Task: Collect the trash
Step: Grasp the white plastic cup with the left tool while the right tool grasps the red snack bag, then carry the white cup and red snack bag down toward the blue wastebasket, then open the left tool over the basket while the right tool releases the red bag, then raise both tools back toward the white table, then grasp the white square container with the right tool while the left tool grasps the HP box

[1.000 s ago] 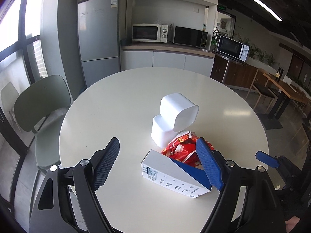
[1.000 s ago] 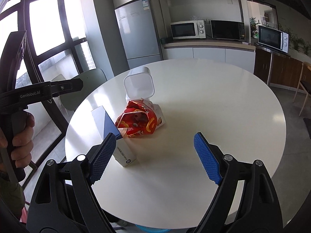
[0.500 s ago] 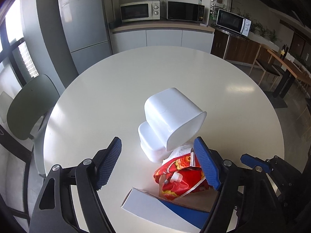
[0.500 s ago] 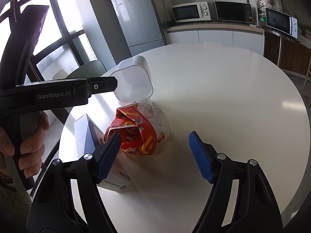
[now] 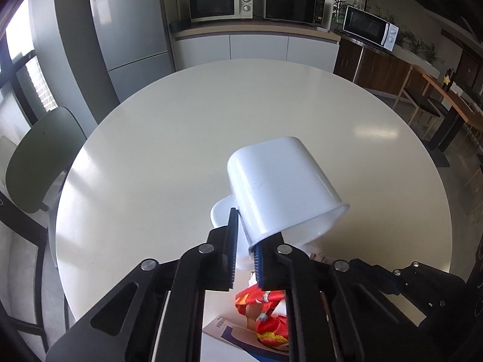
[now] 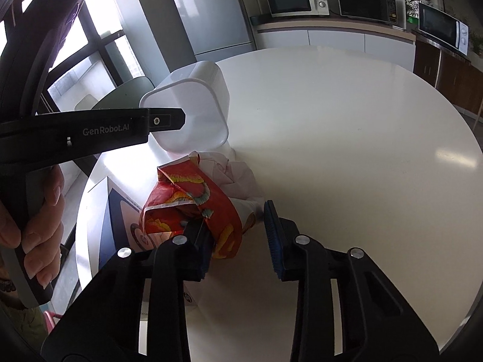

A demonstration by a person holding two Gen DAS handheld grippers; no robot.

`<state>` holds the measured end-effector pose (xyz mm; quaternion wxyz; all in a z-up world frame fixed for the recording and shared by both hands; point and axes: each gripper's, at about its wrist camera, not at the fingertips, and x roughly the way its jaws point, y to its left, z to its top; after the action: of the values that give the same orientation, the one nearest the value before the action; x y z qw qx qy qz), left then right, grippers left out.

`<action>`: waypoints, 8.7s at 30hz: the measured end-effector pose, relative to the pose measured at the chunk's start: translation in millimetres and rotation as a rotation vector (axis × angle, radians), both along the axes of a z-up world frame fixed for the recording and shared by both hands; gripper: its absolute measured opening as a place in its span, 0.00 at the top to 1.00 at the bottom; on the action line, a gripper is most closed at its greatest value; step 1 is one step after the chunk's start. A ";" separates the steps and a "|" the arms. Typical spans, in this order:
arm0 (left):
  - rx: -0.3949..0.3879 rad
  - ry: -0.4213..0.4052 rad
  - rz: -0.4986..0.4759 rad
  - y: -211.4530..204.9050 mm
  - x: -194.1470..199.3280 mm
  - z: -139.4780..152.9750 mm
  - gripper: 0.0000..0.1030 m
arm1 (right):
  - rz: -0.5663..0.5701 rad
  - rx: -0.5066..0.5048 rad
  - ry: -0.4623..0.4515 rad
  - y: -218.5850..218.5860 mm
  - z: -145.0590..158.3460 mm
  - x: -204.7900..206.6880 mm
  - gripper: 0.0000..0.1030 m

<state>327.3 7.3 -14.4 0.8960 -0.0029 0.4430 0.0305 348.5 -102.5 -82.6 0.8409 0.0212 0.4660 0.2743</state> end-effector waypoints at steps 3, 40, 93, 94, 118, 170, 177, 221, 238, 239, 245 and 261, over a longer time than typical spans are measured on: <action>-0.022 -0.033 0.019 6.0 -4.7 4.0 0.98 | -0.019 0.001 -0.003 -4.1 -1.0 0.4 0.91; -0.191 -0.341 0.044 30.5 -204.1 61.4 0.98 | -0.189 0.112 -0.237 -105.4 78.7 -126.9 0.95; -0.173 0.241 0.058 32.4 -257.6 -229.5 0.98 | 0.009 -0.176 0.218 -67.2 -148.4 -236.6 0.95; -0.185 0.255 0.064 34.9 -255.6 -235.4 0.98 | 0.006 -0.180 0.226 -65.7 -152.2 -234.1 0.95; -0.252 0.471 0.139 45.4 -183.5 -337.9 0.98 | -0.044 -0.241 0.492 -28.2 -274.3 -166.0 0.94; -0.178 0.417 0.094 31.2 -214.9 -294.2 0.57 | 0.006 -0.131 0.509 -35.3 -244.8 -190.0 0.51; -0.177 0.358 0.065 24.3 -238.9 -265.3 0.53 | -0.007 -0.080 0.447 -53.2 -208.5 -206.0 0.46; -0.071 -0.219 0.018 8.5 -273.6 -41.8 0.18 | 0.039 0.028 -0.226 -61.6 88.3 -168.7 0.25; -0.031 -0.297 0.020 16.4 -253.3 -18.7 0.16 | 0.123 -0.075 -0.231 24.3 111.7 -57.1 0.14; -0.038 -0.298 0.016 16.7 -251.2 -17.7 0.16 | 0.129 -0.086 -0.226 30.5 110.4 -49.6 0.14; -0.052 -0.307 -0.003 15.8 -238.8 -9.0 0.16 | 0.163 -0.134 -0.158 61.1 93.2 -4.9 0.14; -0.052 -0.254 0.032 35.3 -215.5 -1.9 0.16 | 0.268 -0.321 0.008 124.0 22.0 73.3 0.14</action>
<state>111.9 42.7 -16.3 0.9439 -0.0370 0.3265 0.0326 421.8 21.5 -60.6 0.7876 -0.1741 0.5057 0.3060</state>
